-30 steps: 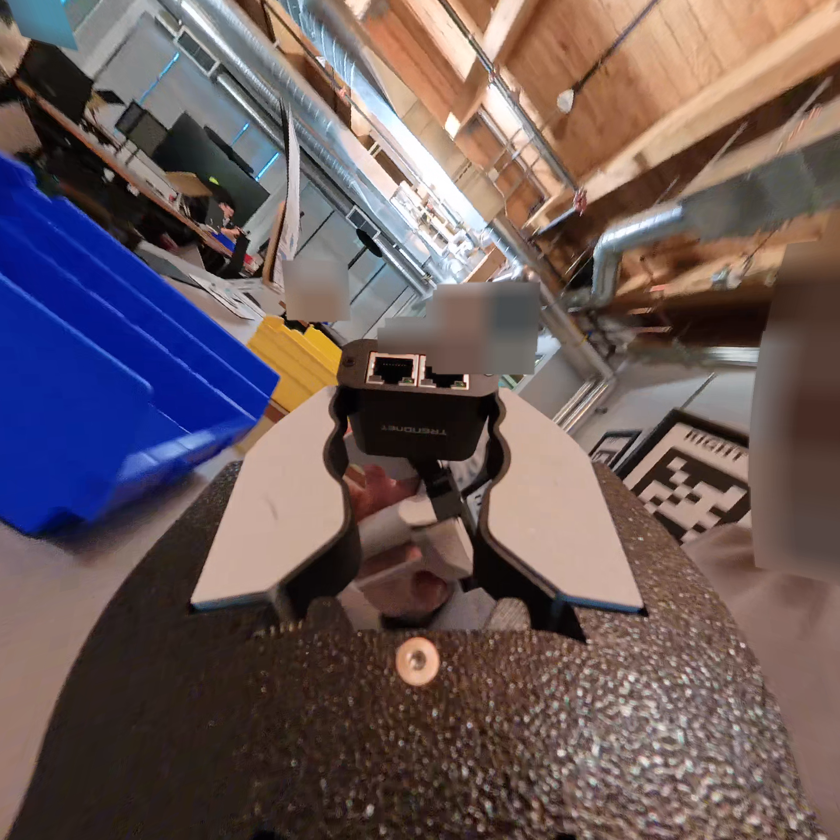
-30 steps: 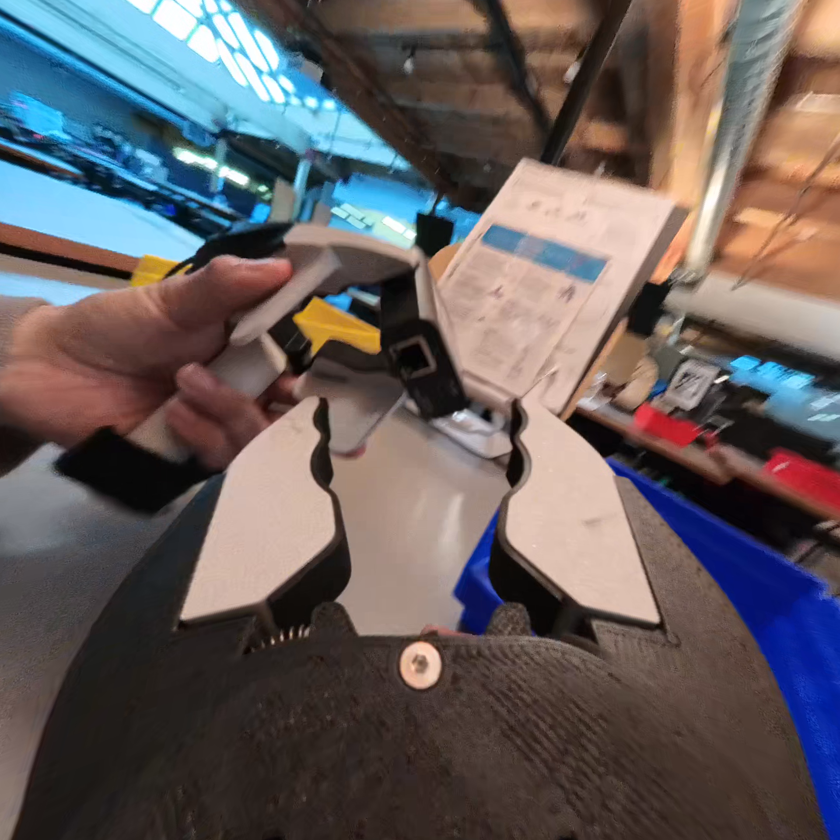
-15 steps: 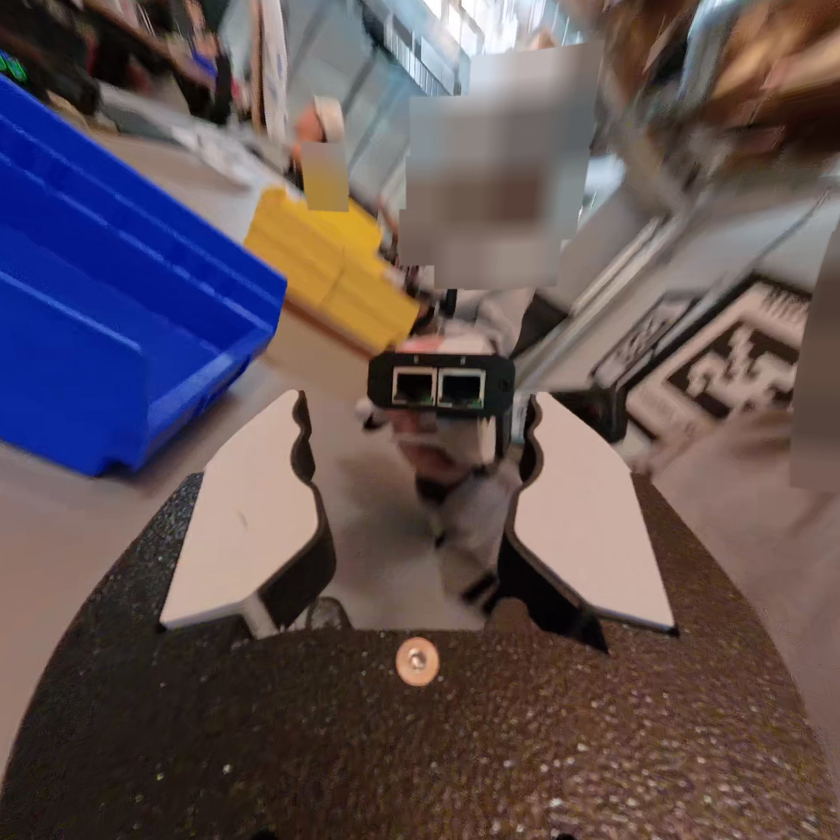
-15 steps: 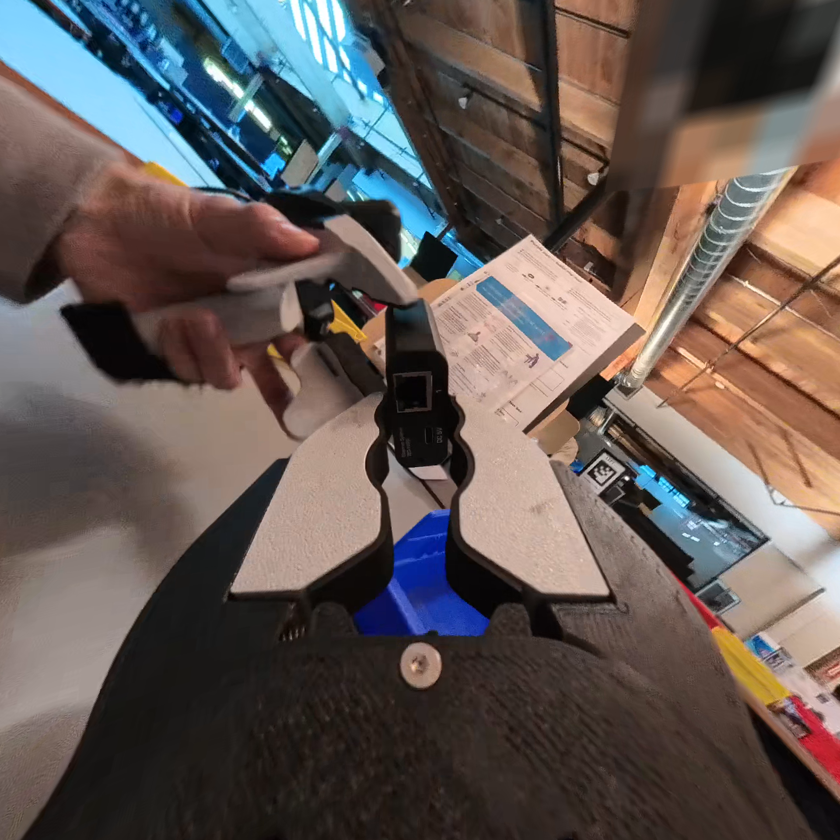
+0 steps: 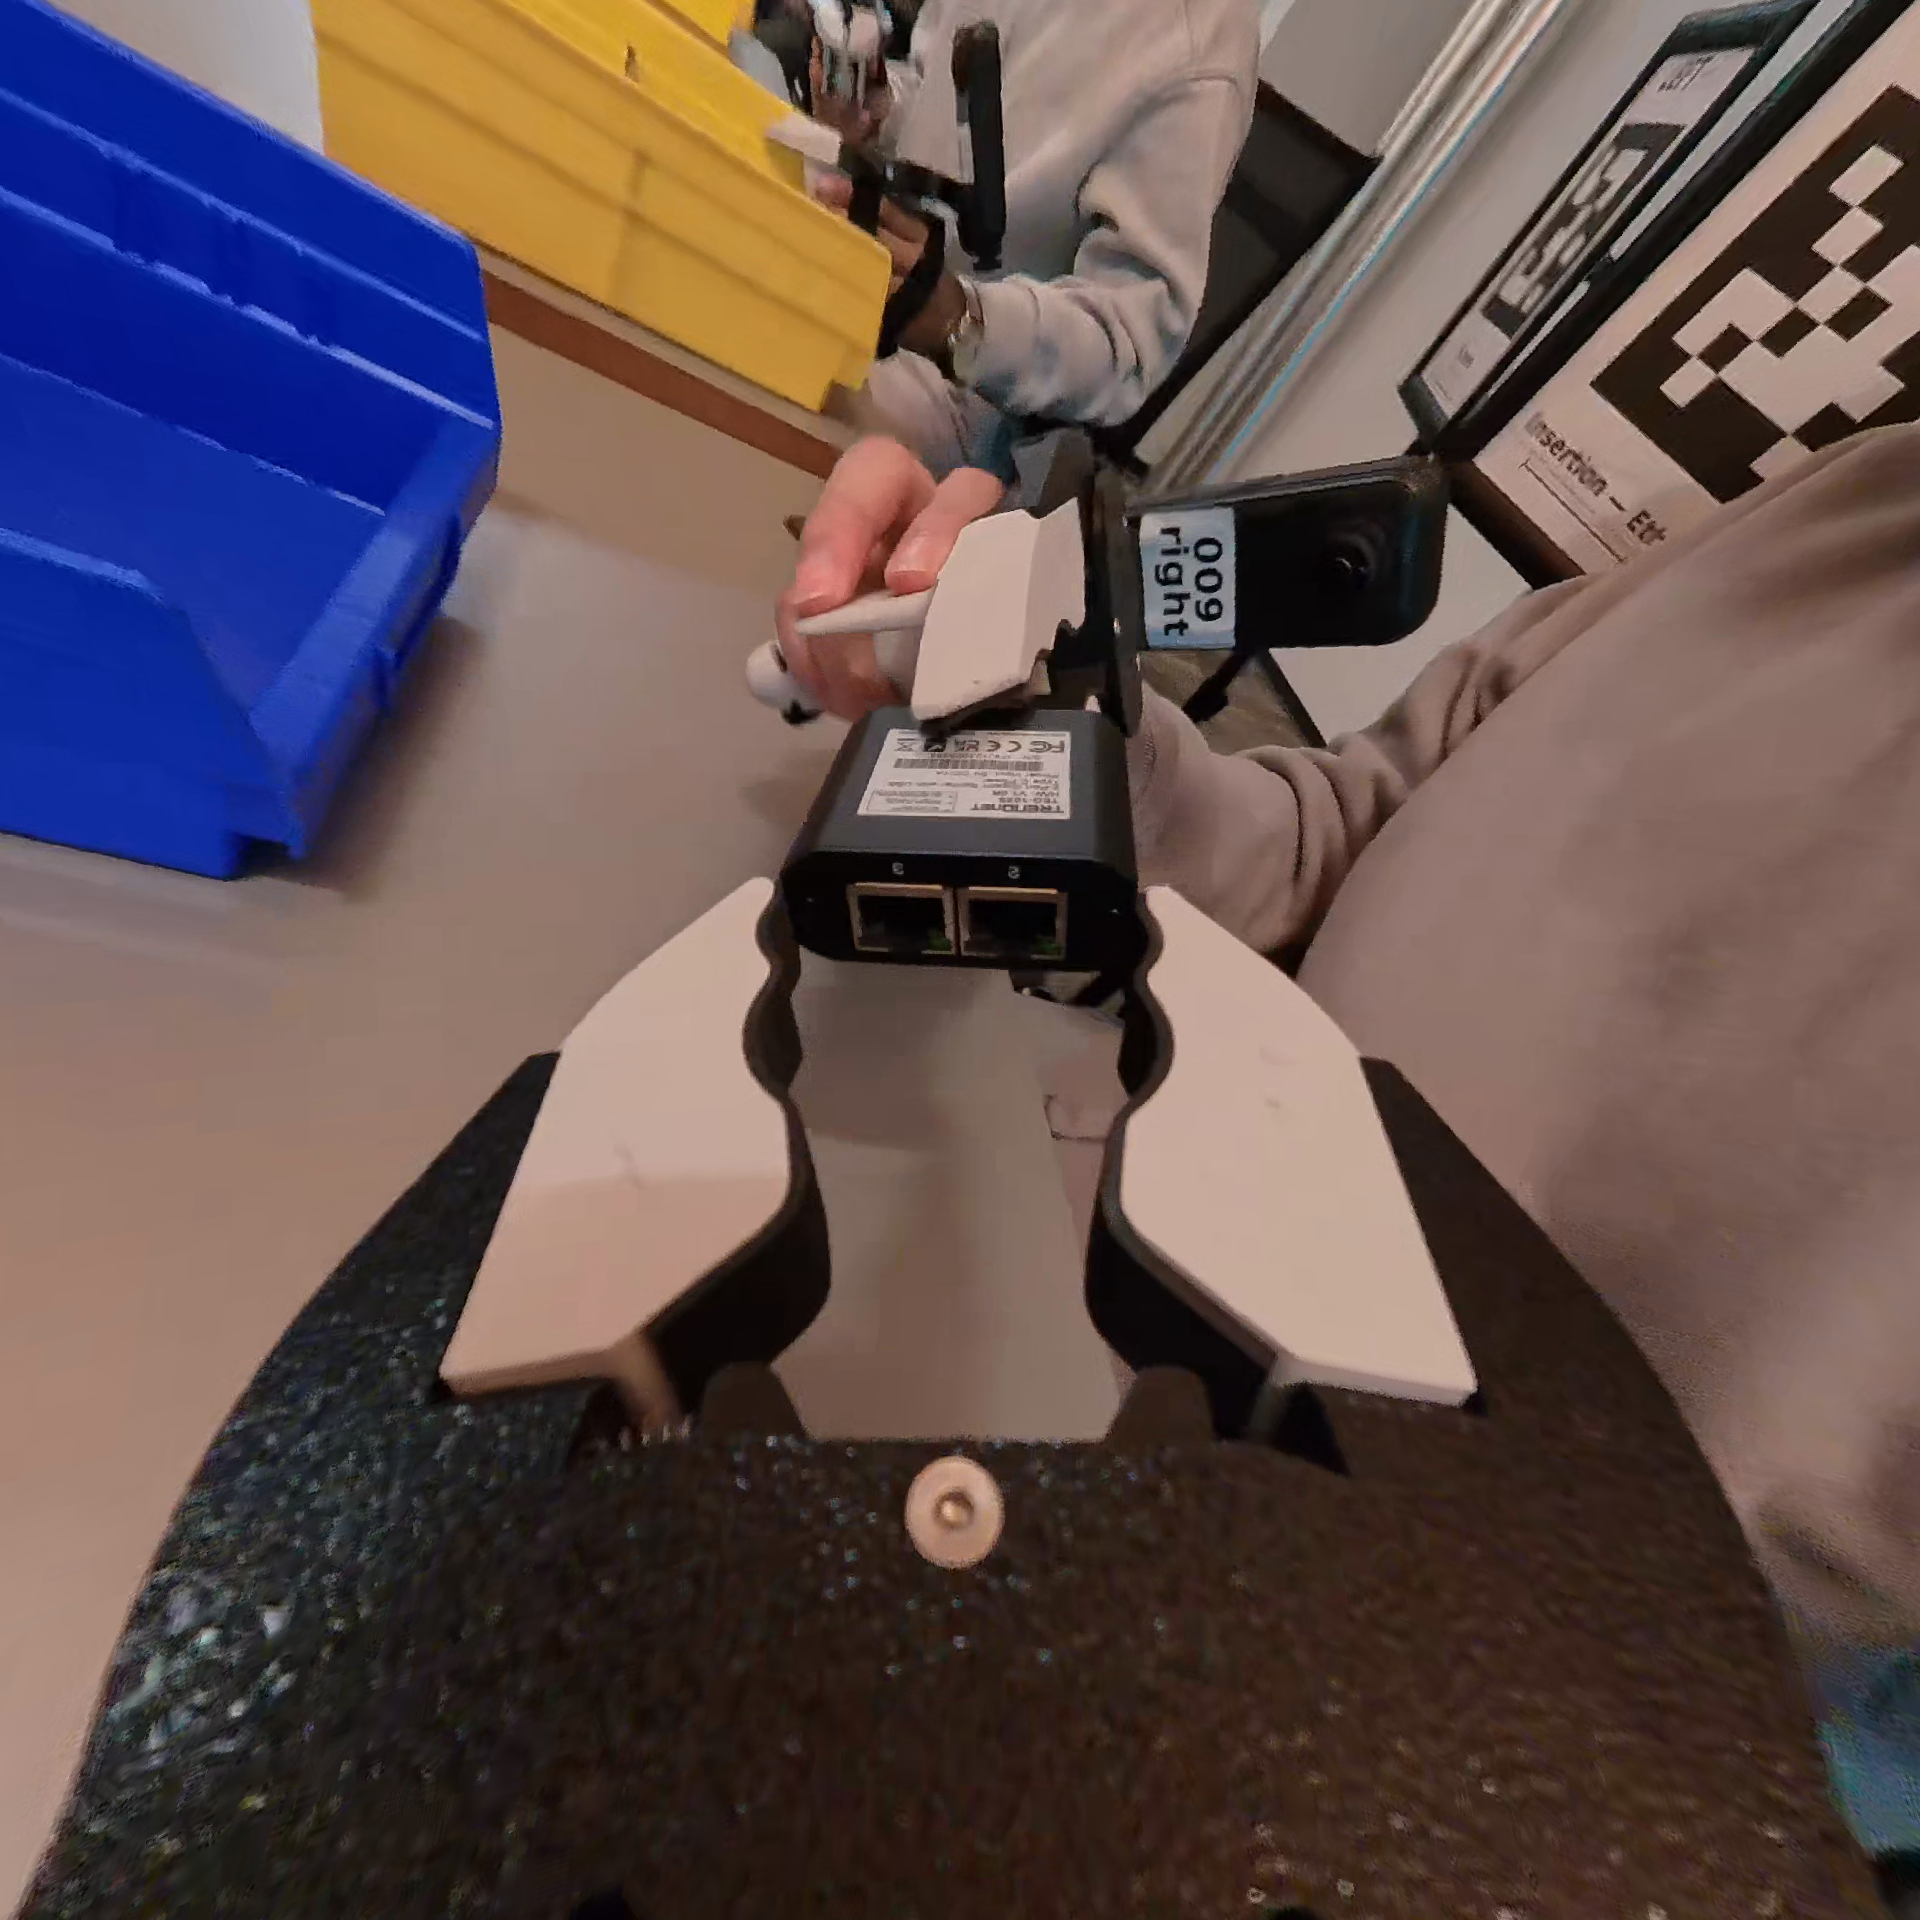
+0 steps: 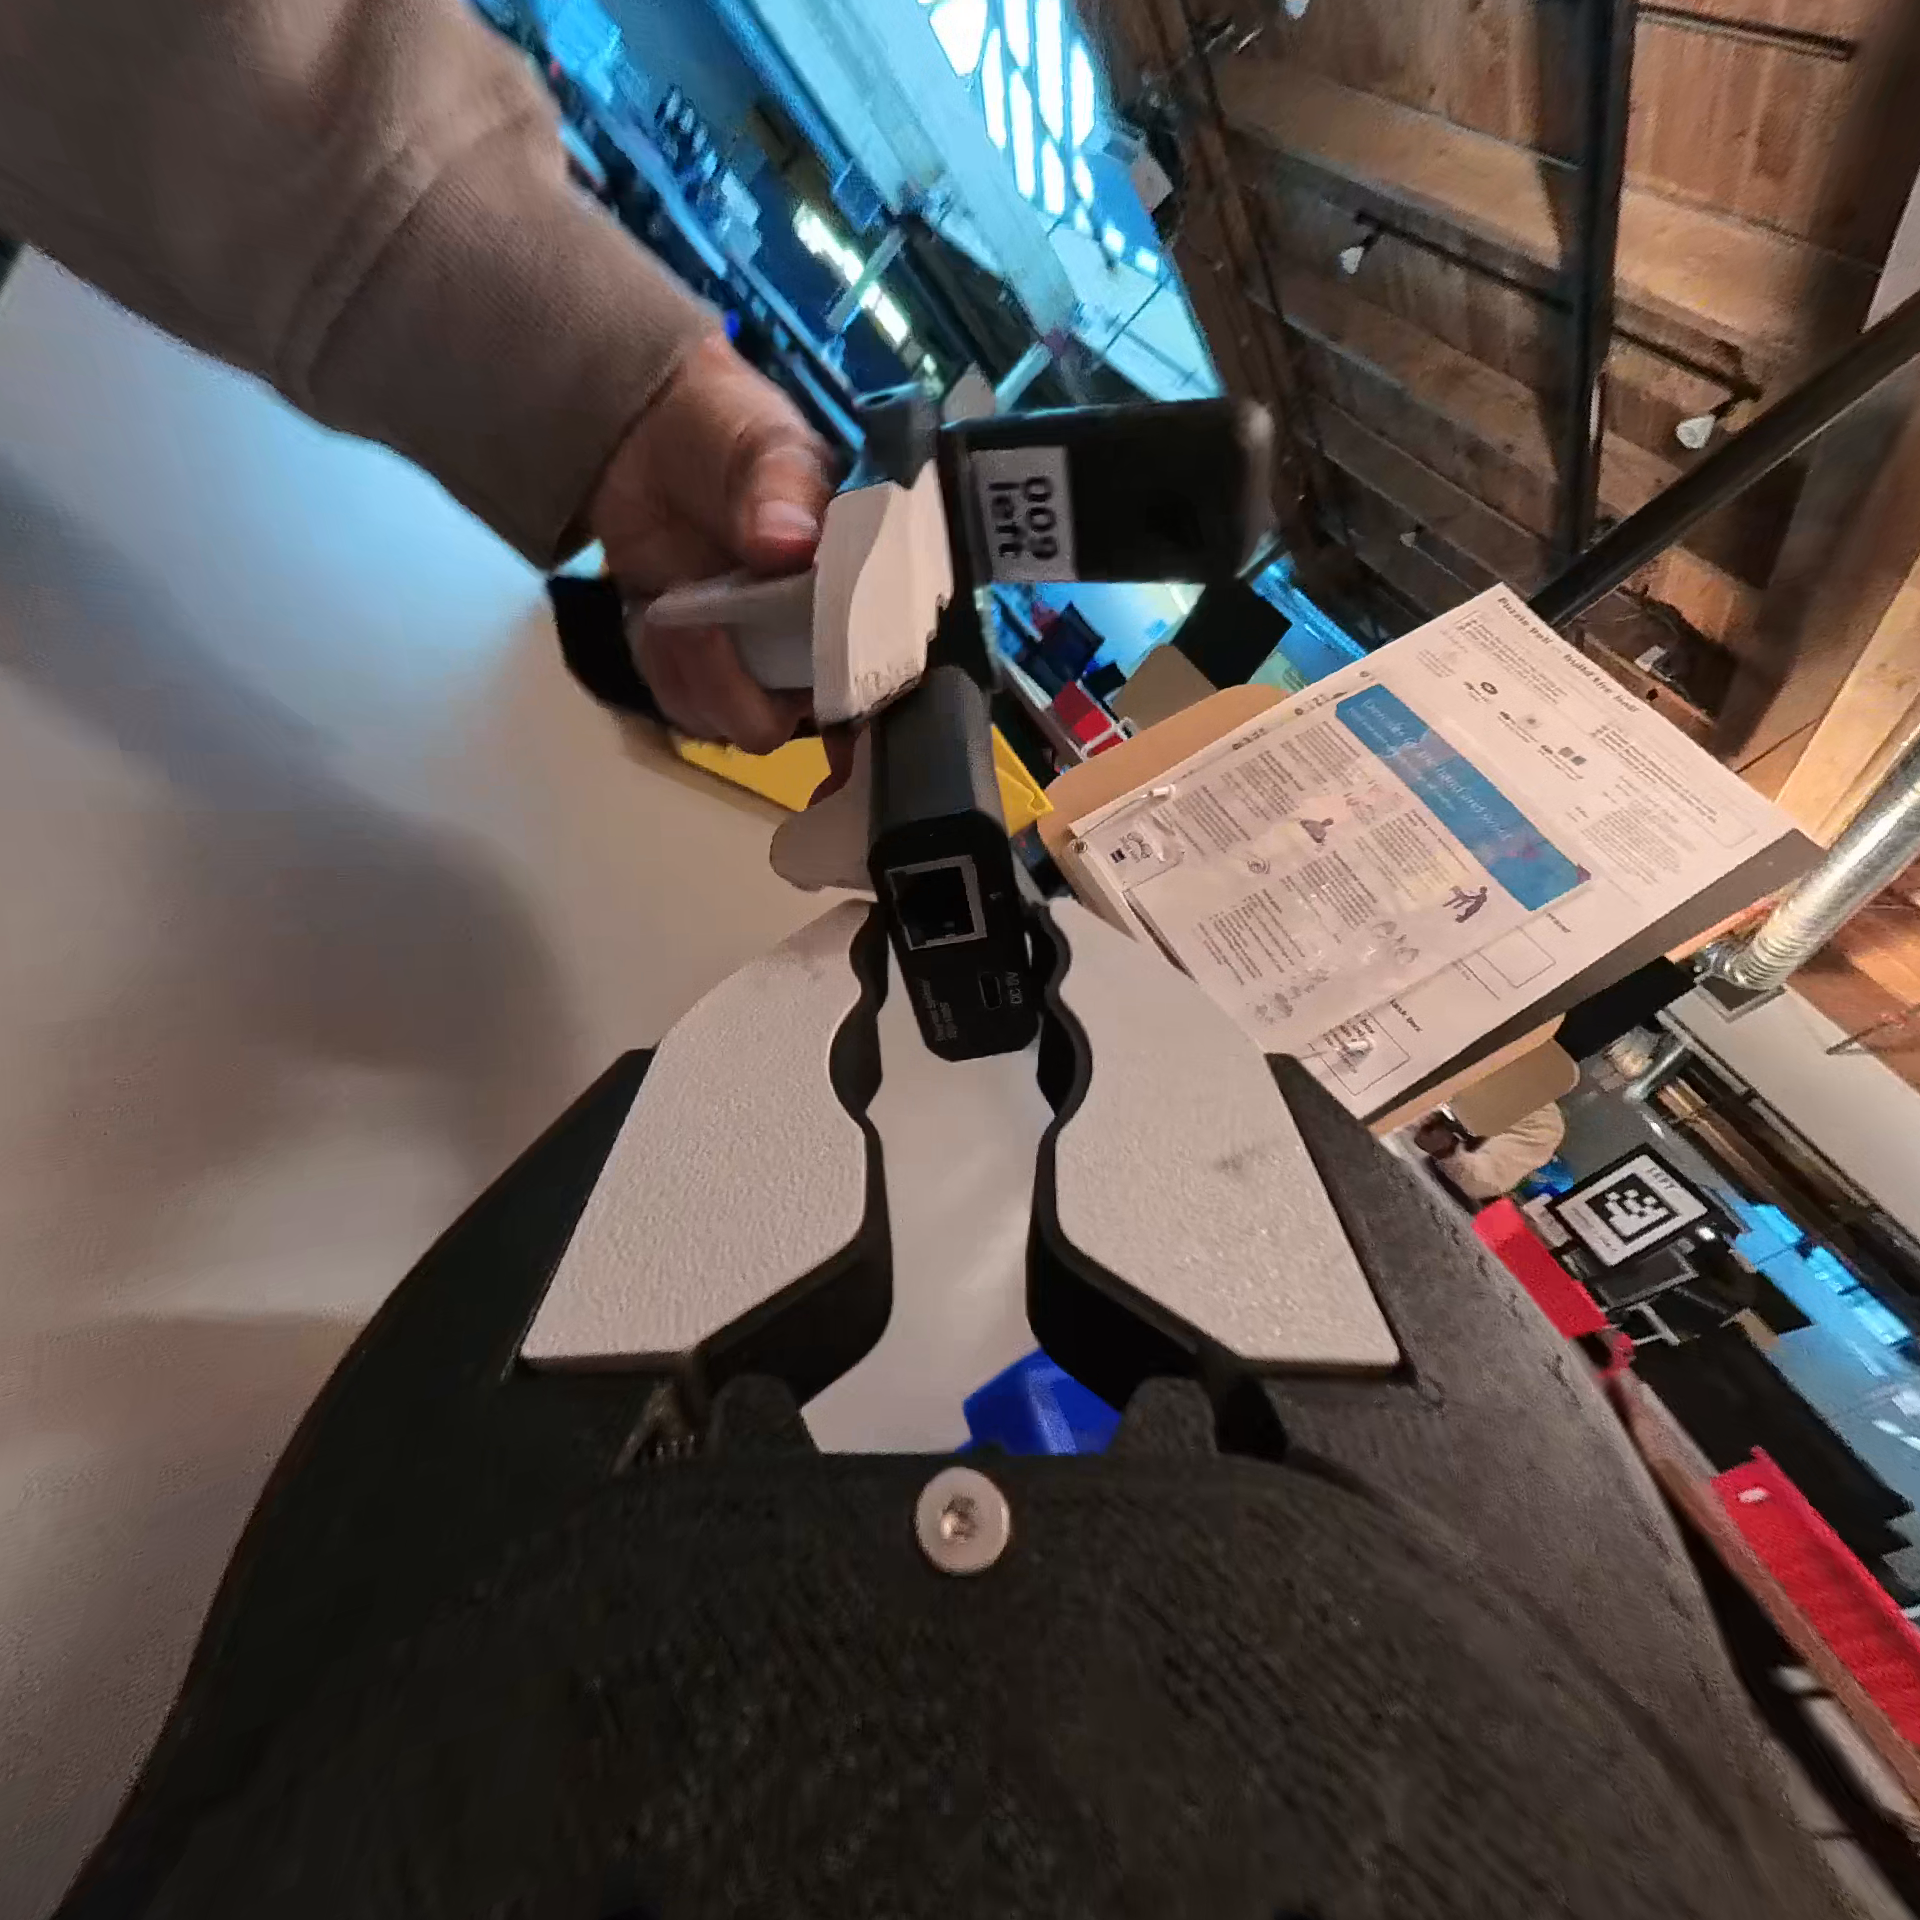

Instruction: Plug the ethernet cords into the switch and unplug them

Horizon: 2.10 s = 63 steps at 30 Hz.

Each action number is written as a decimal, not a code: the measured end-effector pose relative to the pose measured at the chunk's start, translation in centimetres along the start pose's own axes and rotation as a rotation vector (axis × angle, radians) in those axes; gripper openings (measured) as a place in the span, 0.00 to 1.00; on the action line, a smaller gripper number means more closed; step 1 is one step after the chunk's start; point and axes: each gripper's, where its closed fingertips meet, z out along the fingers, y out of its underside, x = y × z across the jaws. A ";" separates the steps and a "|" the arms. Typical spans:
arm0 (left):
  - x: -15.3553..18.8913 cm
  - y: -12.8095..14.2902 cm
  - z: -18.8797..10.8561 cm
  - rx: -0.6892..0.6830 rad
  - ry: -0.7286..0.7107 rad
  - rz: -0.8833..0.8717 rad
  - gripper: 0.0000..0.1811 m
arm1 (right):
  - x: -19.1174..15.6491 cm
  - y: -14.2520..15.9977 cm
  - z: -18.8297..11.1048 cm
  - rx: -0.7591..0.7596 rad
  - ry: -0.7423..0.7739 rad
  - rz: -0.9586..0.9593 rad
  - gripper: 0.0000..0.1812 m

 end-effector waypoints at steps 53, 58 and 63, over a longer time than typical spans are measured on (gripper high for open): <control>-1.2 0.6 0.5 0.083 -0.261 0.417 0.32 | -0.2 0.2 0.0 0.290 -0.164 0.827 0.33; -1.4 0.4 1.5 0.058 -0.259 0.435 0.32 | -0.4 0.2 0.3 0.284 -0.151 0.828 0.35; -1.1 -0.5 1.6 0.125 -0.249 0.445 0.32 | 0.2 0.0 -0.1 0.327 -0.149 0.869 0.34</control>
